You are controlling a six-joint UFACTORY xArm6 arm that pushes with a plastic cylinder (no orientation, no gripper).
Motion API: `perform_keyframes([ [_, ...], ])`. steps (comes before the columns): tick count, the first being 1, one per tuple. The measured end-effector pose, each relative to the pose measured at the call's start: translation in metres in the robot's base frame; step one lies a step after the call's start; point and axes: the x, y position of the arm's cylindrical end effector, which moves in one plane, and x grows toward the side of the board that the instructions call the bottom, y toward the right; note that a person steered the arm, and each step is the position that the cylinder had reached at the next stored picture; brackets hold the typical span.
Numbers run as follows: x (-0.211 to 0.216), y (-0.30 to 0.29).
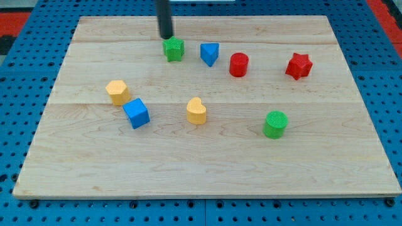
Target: Push green star along with blue triangle to red star
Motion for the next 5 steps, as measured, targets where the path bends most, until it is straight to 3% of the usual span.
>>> perform_keyframes([
  [1, 0.018, 0.015],
  [2, -0.006, -0.044],
  [3, 0.001, -0.116],
  [4, 0.041, -0.098],
  [5, 0.037, -0.033],
])
